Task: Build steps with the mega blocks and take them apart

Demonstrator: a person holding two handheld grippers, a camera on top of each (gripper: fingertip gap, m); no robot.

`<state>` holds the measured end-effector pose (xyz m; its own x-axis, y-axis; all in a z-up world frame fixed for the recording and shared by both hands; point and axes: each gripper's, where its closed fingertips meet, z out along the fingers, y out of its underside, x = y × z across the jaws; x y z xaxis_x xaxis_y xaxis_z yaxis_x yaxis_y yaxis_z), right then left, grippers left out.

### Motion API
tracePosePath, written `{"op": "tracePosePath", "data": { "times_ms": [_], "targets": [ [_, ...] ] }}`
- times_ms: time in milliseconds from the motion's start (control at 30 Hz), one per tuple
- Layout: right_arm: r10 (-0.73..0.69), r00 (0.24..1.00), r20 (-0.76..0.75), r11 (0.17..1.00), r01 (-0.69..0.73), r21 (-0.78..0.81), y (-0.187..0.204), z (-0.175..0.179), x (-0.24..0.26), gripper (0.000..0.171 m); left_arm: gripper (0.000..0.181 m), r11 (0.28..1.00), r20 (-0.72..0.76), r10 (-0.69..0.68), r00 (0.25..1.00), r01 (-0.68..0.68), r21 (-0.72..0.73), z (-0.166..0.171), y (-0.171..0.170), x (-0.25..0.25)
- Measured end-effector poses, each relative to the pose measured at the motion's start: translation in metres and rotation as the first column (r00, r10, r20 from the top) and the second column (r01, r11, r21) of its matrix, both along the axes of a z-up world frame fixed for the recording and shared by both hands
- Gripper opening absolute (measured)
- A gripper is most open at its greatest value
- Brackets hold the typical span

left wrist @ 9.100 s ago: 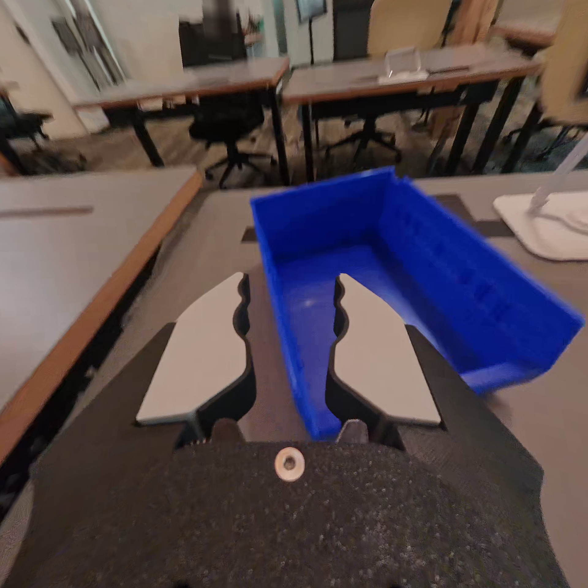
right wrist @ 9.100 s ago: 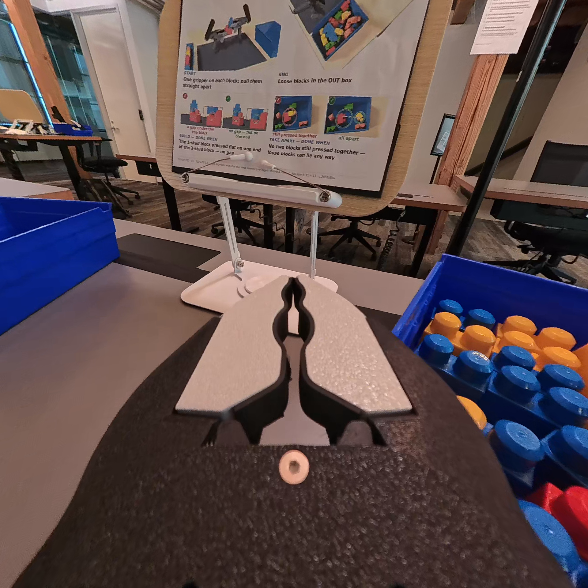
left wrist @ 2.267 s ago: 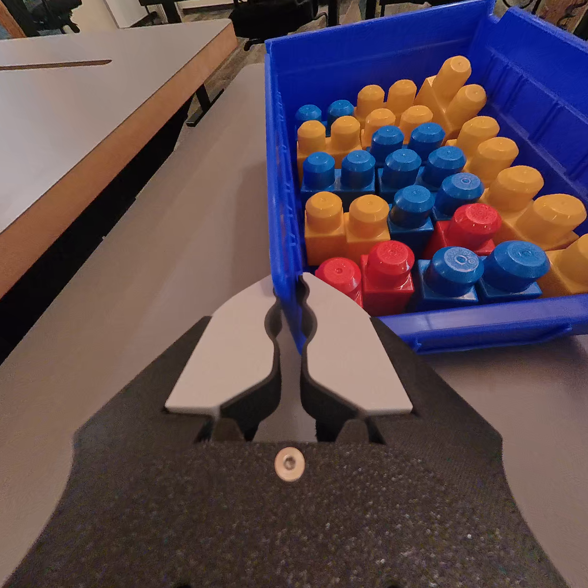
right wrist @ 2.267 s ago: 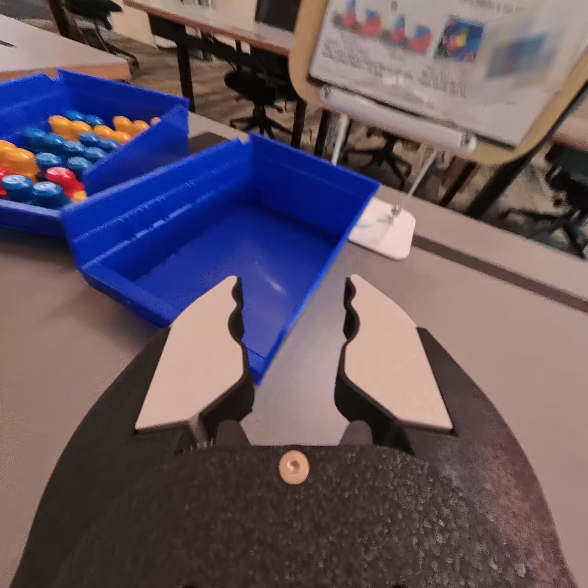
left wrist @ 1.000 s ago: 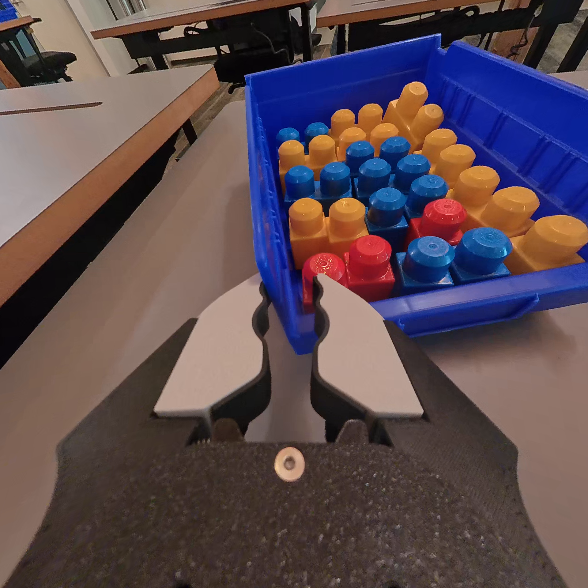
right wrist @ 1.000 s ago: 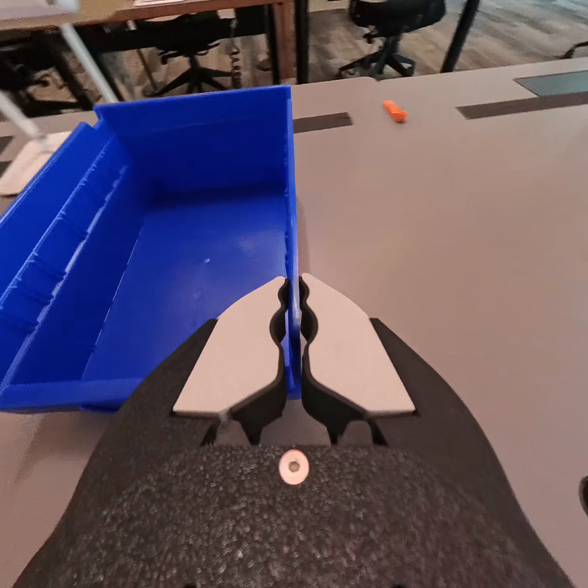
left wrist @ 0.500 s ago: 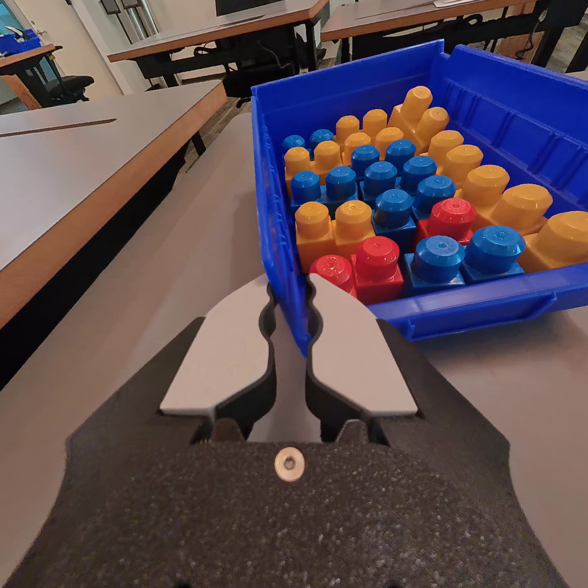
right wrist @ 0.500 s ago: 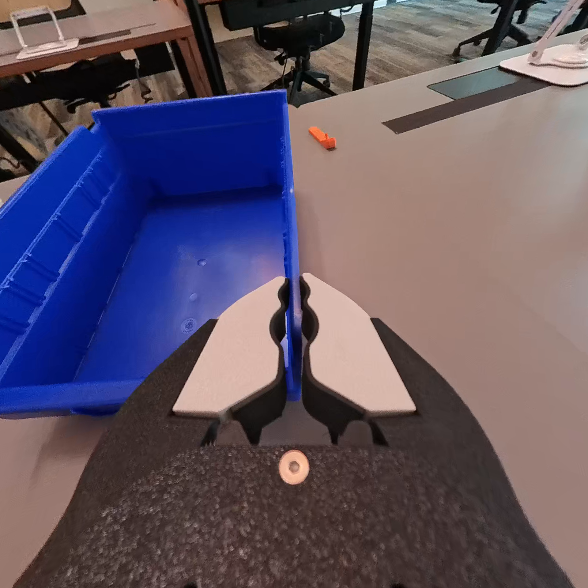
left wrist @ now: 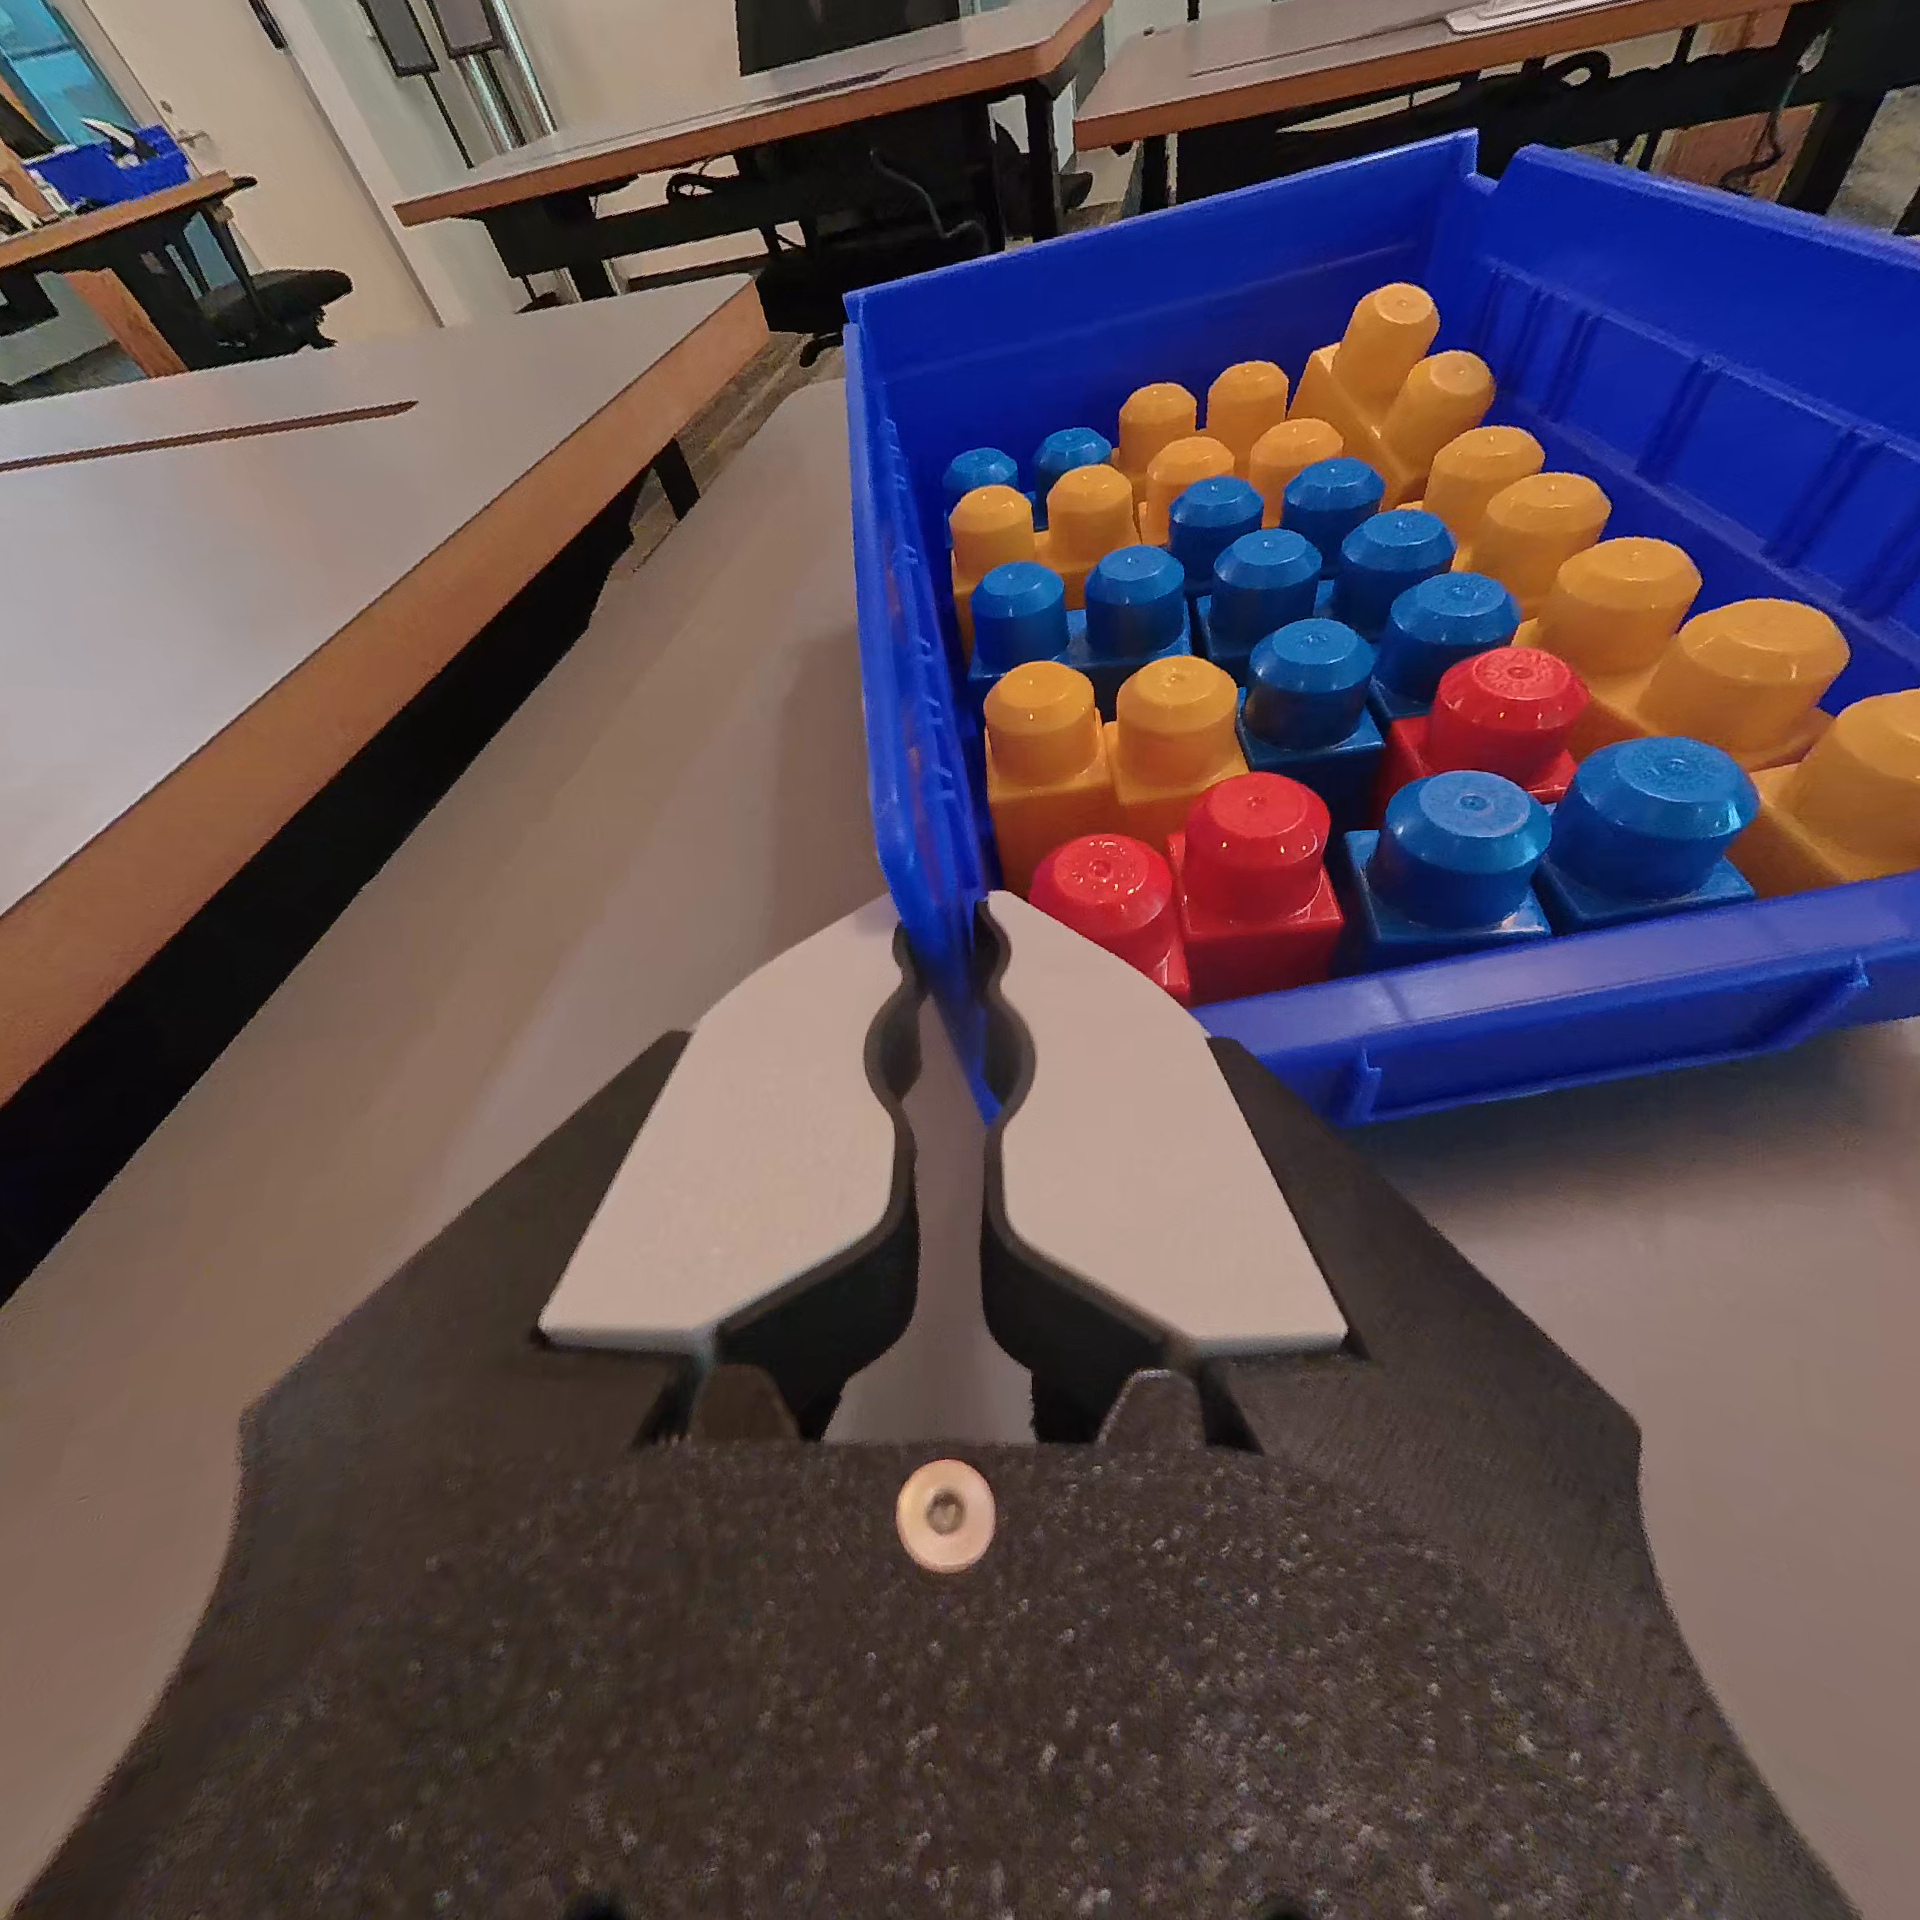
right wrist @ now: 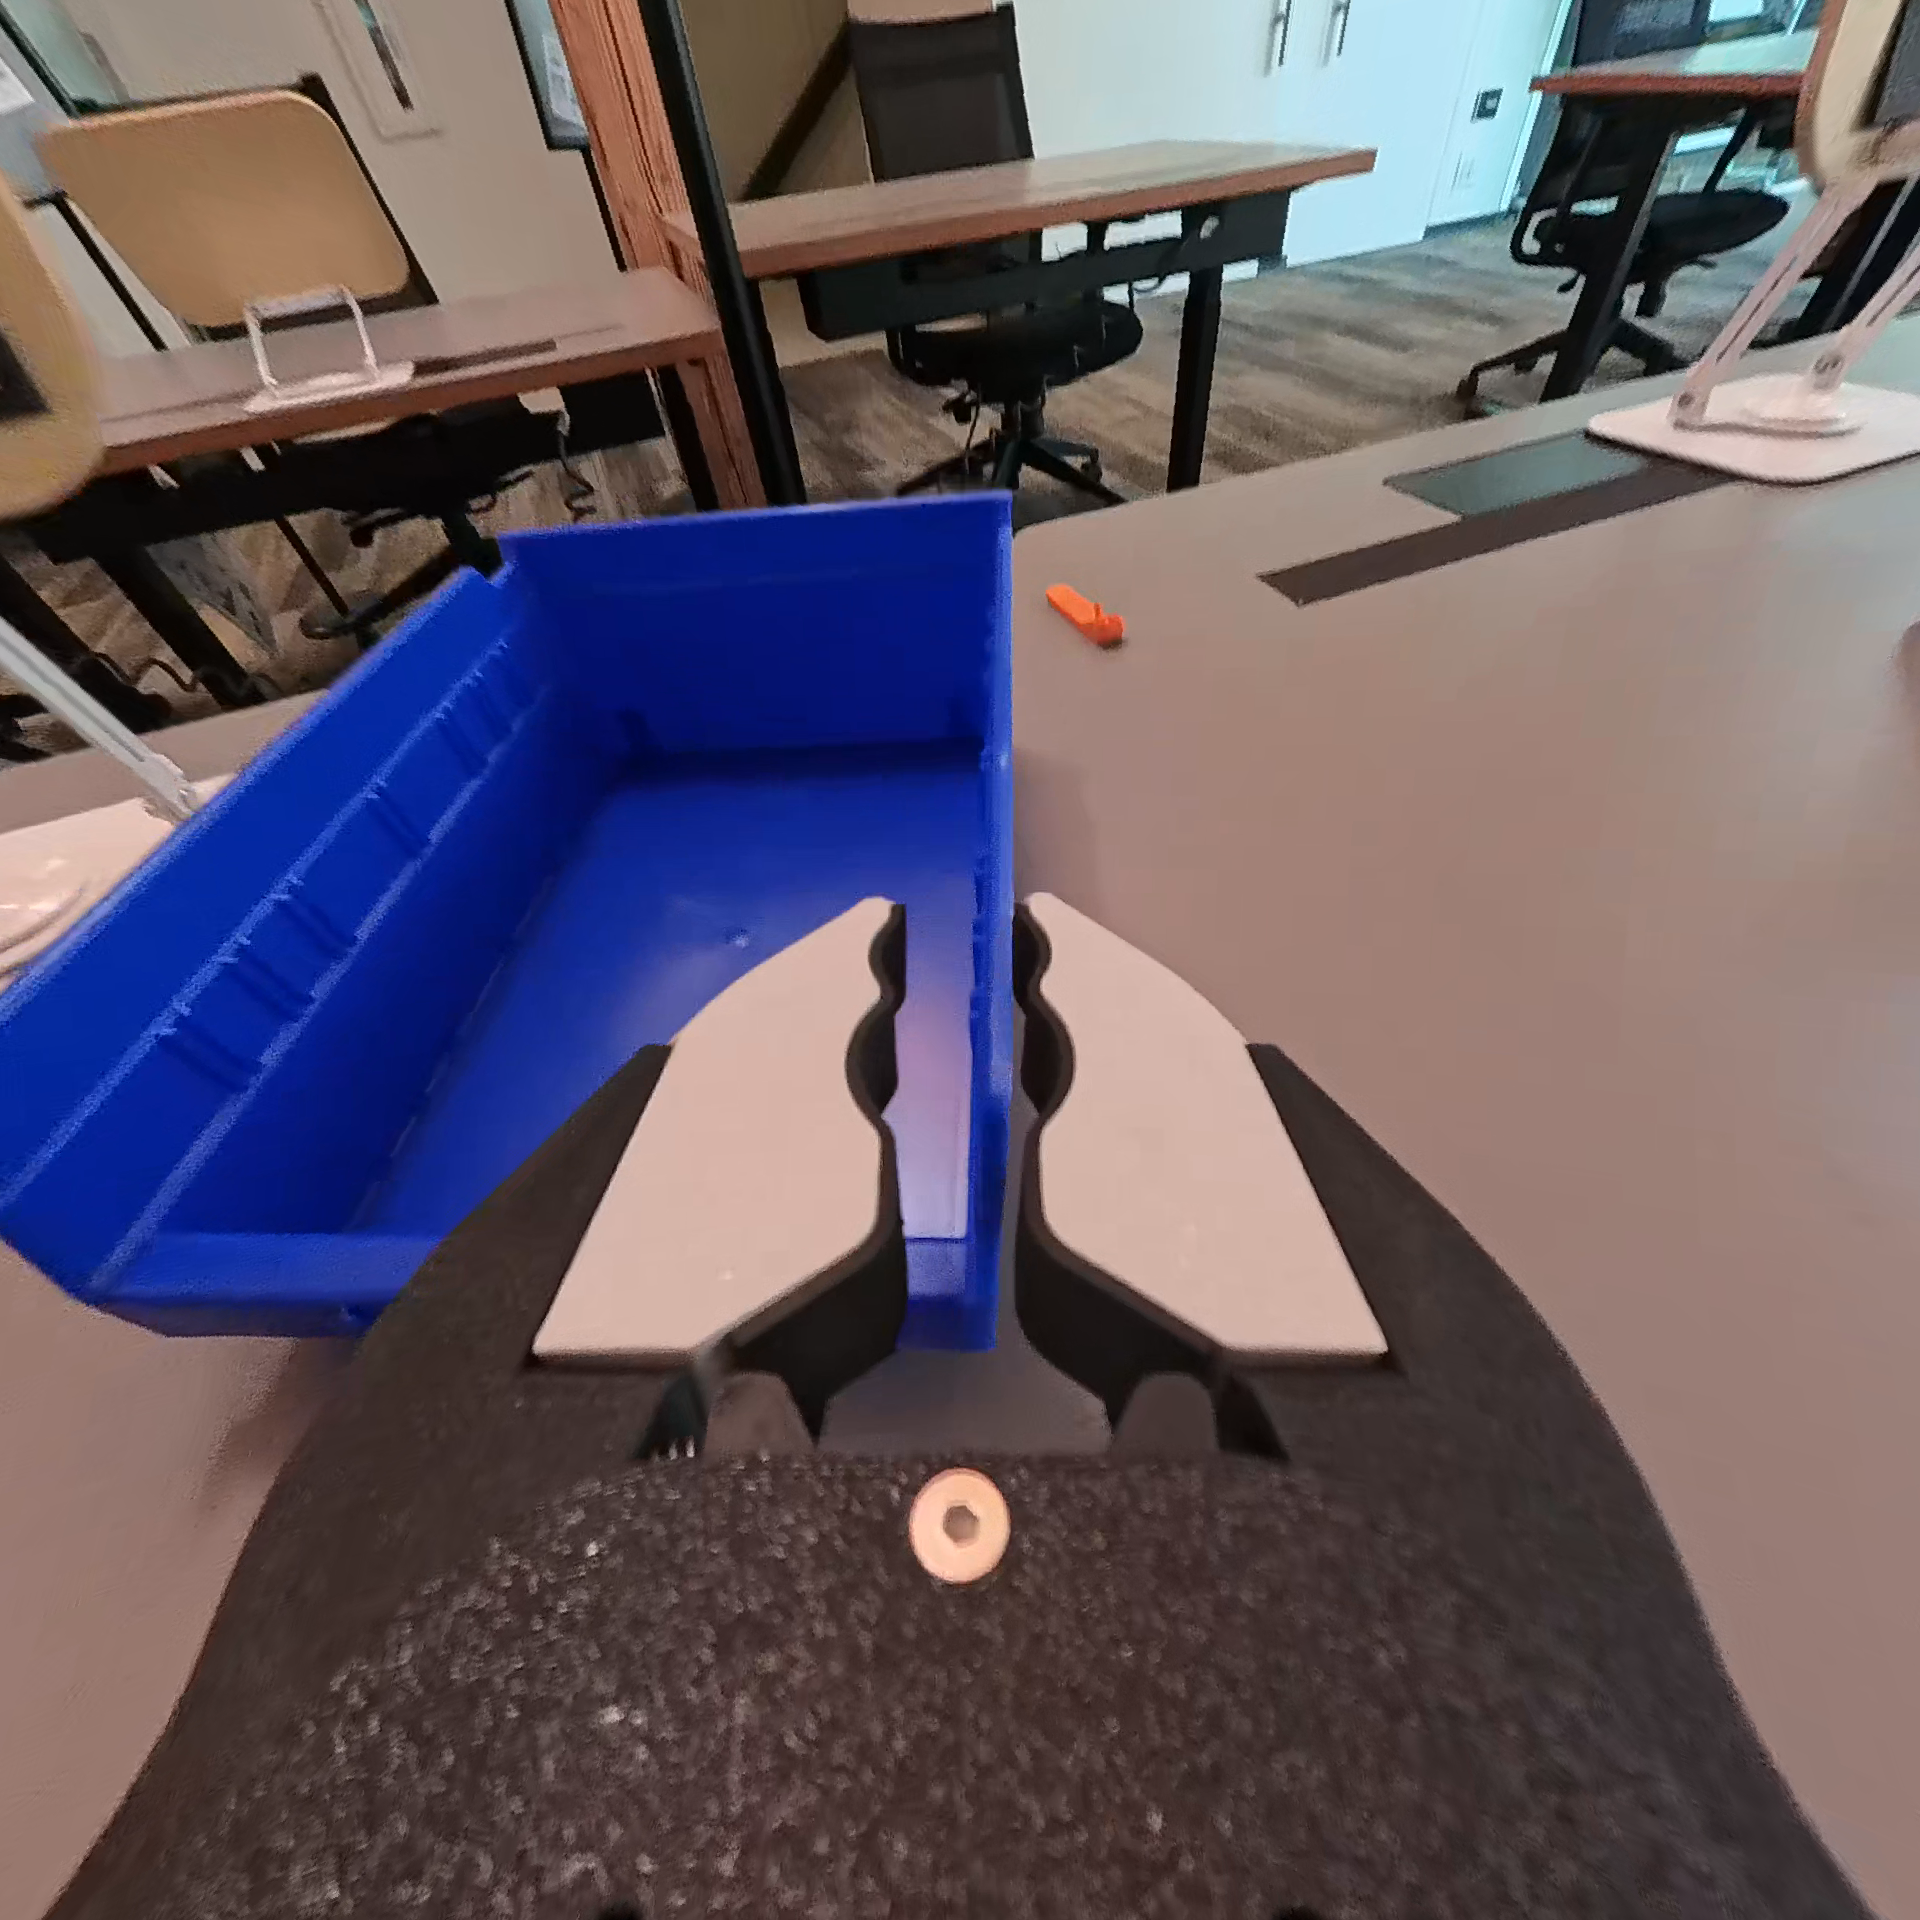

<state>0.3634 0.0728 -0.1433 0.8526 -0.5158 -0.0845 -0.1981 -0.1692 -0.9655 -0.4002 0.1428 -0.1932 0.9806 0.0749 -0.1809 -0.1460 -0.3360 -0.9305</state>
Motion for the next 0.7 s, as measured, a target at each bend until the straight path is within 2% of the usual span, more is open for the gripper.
{"op": "tracePosePath", "data": {
  "times_ms": [100,167,267,400,600,700],
  "targets": [
    [0.011,0.999,0.047,1.000,-0.012,0.018,-0.002,0.015,-0.006,0.022,0.009,1.000,-0.018,0.003,1.000,-0.003,-0.001,0.000,0.000,0.000],
    [0.022,0.997,0.073,0.999,-0.024,0.024,-0.004,0.023,-0.011,0.023,0.022,1.000,-0.011,0.004,1.000,-0.004,0.021,0.005,-0.002,-0.001],
    [0.050,0.994,0.099,0.998,-0.053,0.028,-0.003,0.032,-0.021,0.024,0.031,0.995,0.037,0.030,0.999,-0.033,0.094,0.029,-0.010,-0.009],
    [0.094,0.985,0.144,0.995,-0.099,0.032,0.004,0.045,-0.039,0.025,0.025,0.982,0.038,-0.004,0.999,-0.003,0.190,0.071,-0.020,-0.001],
    [0.201,0.963,0.179,0.976,-0.213,0.047,0.026,0.064,-0.081,0.025,0.014,0.926,-0.002,-0.230,0.973,0.219,0.308,0.133,-0.024,0.077],
    [0.266,0.943,0.201,0.959,-0.280,0.045,0.042,0.073,-0.109,0.025,0.010,0.887,-0.049,-0.323,0.945,0.320,0.333,0.154,-0.019,0.124]
  ]
}}
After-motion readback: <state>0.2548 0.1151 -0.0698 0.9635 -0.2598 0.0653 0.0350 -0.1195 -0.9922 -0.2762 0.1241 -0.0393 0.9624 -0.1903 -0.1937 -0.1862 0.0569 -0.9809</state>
